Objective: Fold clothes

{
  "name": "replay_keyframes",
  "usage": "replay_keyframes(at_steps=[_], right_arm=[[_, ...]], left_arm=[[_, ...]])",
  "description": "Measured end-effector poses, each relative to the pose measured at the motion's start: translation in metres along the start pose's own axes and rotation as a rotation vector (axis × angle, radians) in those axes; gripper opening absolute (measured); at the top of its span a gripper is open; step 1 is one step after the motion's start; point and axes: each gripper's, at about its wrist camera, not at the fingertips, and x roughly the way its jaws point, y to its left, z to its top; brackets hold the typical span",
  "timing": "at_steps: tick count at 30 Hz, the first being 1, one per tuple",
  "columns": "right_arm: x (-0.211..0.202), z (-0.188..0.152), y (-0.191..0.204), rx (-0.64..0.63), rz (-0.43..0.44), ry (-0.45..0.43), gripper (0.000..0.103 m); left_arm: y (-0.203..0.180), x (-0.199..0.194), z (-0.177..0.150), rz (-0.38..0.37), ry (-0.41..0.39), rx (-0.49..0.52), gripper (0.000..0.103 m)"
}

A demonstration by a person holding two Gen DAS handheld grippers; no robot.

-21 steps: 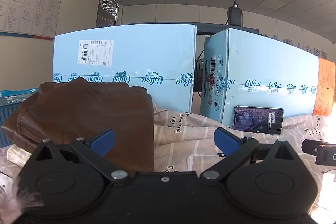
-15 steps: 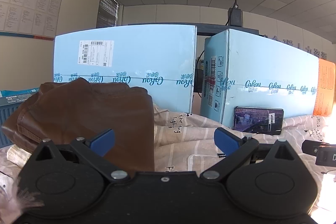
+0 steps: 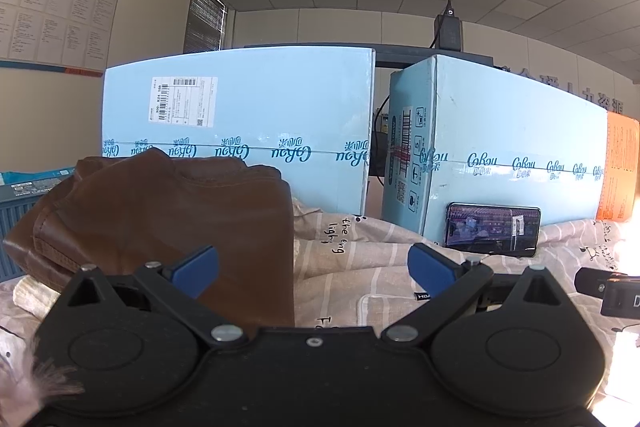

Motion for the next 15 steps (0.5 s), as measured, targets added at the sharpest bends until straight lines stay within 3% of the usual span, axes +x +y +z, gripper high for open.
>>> replay_keyframes(at_steps=[15], right_arm=[[0.0005,0.0005,-0.0004,0.0,0.002,0.006,0.103]], left_arm=[[-0.0002,0.0001,-0.0005,0.0,-0.001,0.0,0.103]])
